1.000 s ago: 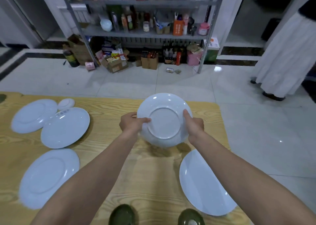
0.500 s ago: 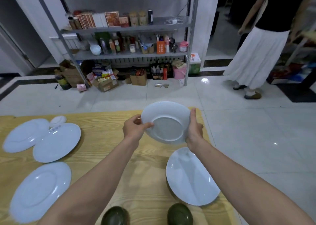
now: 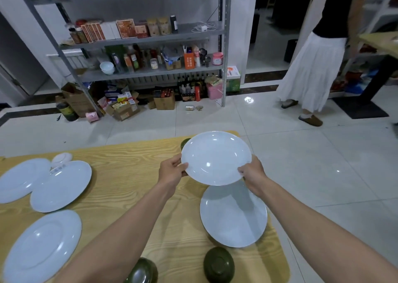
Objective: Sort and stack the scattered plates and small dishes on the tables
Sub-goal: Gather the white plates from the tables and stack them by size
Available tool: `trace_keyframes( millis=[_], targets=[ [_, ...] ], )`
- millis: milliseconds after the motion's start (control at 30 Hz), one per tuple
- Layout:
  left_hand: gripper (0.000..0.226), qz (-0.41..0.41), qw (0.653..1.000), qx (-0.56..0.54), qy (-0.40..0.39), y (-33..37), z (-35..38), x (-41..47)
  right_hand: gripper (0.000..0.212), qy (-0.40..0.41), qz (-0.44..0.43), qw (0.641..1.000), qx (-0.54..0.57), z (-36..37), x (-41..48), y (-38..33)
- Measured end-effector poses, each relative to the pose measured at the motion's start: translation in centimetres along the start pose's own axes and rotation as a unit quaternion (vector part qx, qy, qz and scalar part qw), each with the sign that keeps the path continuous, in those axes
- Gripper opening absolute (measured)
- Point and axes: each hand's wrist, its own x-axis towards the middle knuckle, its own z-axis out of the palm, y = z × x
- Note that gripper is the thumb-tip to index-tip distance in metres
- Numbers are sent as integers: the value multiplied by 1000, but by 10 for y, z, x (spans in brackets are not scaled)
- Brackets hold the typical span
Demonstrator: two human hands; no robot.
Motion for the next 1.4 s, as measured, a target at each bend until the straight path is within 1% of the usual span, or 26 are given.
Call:
trace_keyframes(
  millis=[67, 133, 233, 367, 433, 500, 567, 700, 800, 867, 967, 1100, 1200, 1267, 1333, 1400],
  targets=[
    [45, -2, 1000, 2, 5, -5, 5, -2, 53, -26, -7, 1000, 7, -15, -6, 5],
    [49, -6, 1000, 1, 10, -11, 10, -5, 51, -48, 8, 998, 40, -29, -10, 12],
    [50, -8, 1000, 8, 4, -20, 22, -9, 61, -58, 38, 992, 102, -47, -13, 23],
    [46, 8, 998, 52, -19, -32, 39, -16, 65, 0, 44, 988, 147, -68, -20, 39],
    [41, 6, 995, 97, -14, -41, 46, -20, 65, 27, 44, 984, 172, -77, -23, 45],
    [44, 0, 985, 173, -13, -53, 48, -23, 67, 55, 47, 979, 192, -83, -25, 50],
    [47, -3, 968, 248, -31, -67, 48, -27, 69, 89, 52, 972, 211, -88, -27, 56],
    [50, -11, 943, 330, -43, -90, 46, -35, 72, 123, 61, 963, 234, -94, -32, 67],
    [59, -18, 919, 389, -55, -104, 43, -39, 74, 130, 66, 959, 242, -96, -35, 75],
    [65, -9, 905, 417, -79, -113, 41, -43, 73, 126, 65, 959, 245, -96, -36, 78],
    [66, 5, 899, 424, -111, -127, 40, -50, 72, 113, 61, 962, 243, -92, -36, 81],
    [80, -24, 893, 434, -119, -141, 42, -54, 74, 104, 62, 962, 246, -84, -34, 85],
    [80, -27, 890, 438, -124, -147, 43, -55, 75, 98, 64, 962, 245, -78, -33, 85],
    [81, -25, 901, 412, -131, -144, 43, -57, 75, 90, 63, 964, 243, -75, -32, 85],
    [85, -27, 927, 348, -133, -137, 43, -61, 75, 80, 61, 965, 241, -73, -30, 85],
    [85, -50, 951, 279, -121, -132, 43, -62, 75, 71, 60, 966, 242, -71, -30, 84]
  ],
)
